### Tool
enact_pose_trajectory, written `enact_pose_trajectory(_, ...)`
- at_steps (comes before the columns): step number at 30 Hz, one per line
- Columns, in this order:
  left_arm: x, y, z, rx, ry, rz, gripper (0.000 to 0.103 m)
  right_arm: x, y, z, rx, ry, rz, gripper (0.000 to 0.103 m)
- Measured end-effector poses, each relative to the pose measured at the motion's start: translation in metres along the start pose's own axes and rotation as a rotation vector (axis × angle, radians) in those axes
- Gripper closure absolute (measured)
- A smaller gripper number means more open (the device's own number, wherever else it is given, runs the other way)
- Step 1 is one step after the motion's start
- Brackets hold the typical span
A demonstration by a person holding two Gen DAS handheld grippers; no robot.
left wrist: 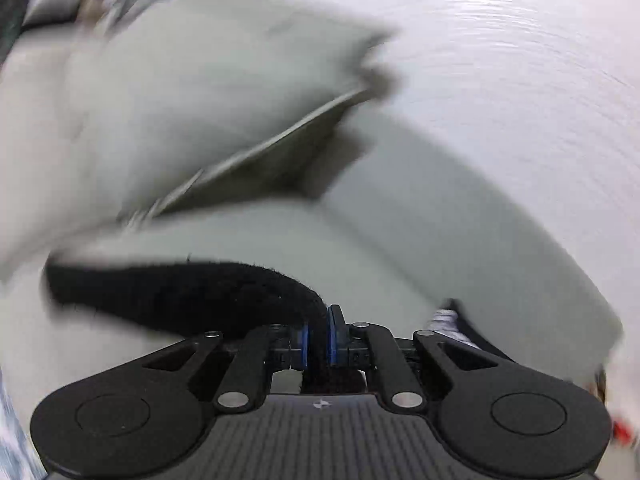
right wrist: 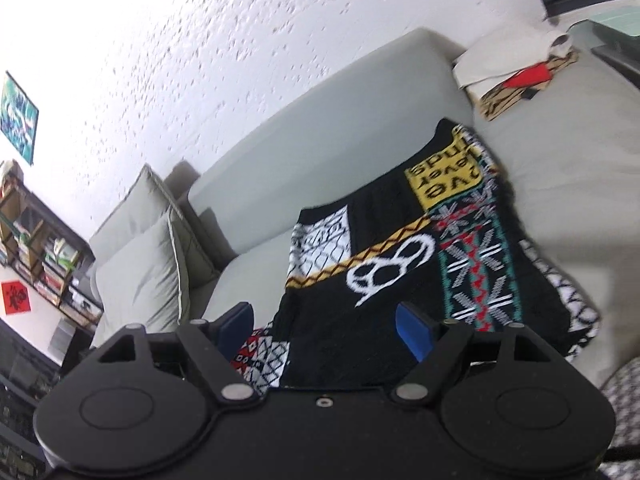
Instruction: Fold clothes
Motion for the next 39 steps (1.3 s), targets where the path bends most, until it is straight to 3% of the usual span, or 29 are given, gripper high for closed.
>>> enact_pose_trajectory(4,-0.069,-0.036,0.116,0.362,-0.160,0.086,0.096,-0.017,0.007,0.027,0.070,0.000,0.041,0.025)
enact_pose_trajectory(6,-0.089,-0.080,0.160,0.504,-0.215,0.051,0.095,-0.023,0.010,0.043,0.116,-0.007,0.057,0.025)
enact_pose_trajectory(9,-0.095,-0.169,0.203,0.681,-0.262,-0.088,0.090,-0.030,0.012,0.064,0.151,-0.019,0.069,0.025)
enact_pose_trajectory(10,-0.088,-0.200,0.210,0.738,-0.261,-0.173,0.079,-0.030,0.012,0.069,0.151,-0.028,0.066,0.025)
enact_pose_trajectory(12,-0.079,-0.255,0.217,0.828,-0.258,-0.341,0.075,-0.027,0.011,0.079,0.140,-0.050,0.054,0.024)
enact_pose_trajectory(14,-0.090,-0.267,0.217,0.882,-0.265,-0.319,0.065,-0.024,0.010,0.087,0.136,-0.068,0.034,0.024)
enact_pose_trajectory(16,-0.102,-0.257,0.217,0.876,-0.309,-0.313,0.058,-0.020,0.007,0.096,0.123,-0.080,0.021,0.024)
enact_pose_trajectory(19,-0.108,-0.219,0.196,0.780,-0.290,-0.286,0.050,-0.004,0.004,0.108,0.108,-0.103,-0.007,0.024)
enact_pose_trajectory(23,-0.101,-0.163,0.138,0.677,-0.111,-0.190,0.033,0.032,-0.005,0.129,0.155,-0.109,-0.087,0.032)
enact_pose_trajectory(26,-0.084,-0.141,0.088,0.652,0.040,-0.173,0.032,0.064,-0.020,0.144,0.270,-0.094,-0.186,0.043)
enact_pose_trajectory(28,-0.072,-0.137,0.065,0.602,0.075,-0.194,0.032,0.082,-0.026,0.148,0.289,-0.104,-0.221,0.045)
enact_pose_trajectory(32,-0.062,-0.145,0.056,0.562,0.028,-0.224,0.030,0.104,-0.033,0.155,0.334,-0.137,-0.251,0.047)
enact_pose_trajectory(37,-0.051,-0.164,0.066,0.693,0.021,-0.232,0.027,0.113,-0.037,0.167,0.415,-0.141,-0.265,0.049)
enact_pose_trajectory(39,-0.048,-0.166,0.069,0.702,-0.010,-0.240,0.027,0.111,-0.038,0.170,0.428,-0.136,-0.270,0.051)
Point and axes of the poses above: each gripper's, at about its wrist camera, not at the fingertips, and x roughly the way its jaws point, z to its right, y to its top, the point moved 7 cm from there along x, roughly the way its jaws point, and after that the axes turned 5 degrees about z, right-handed, at the moved point
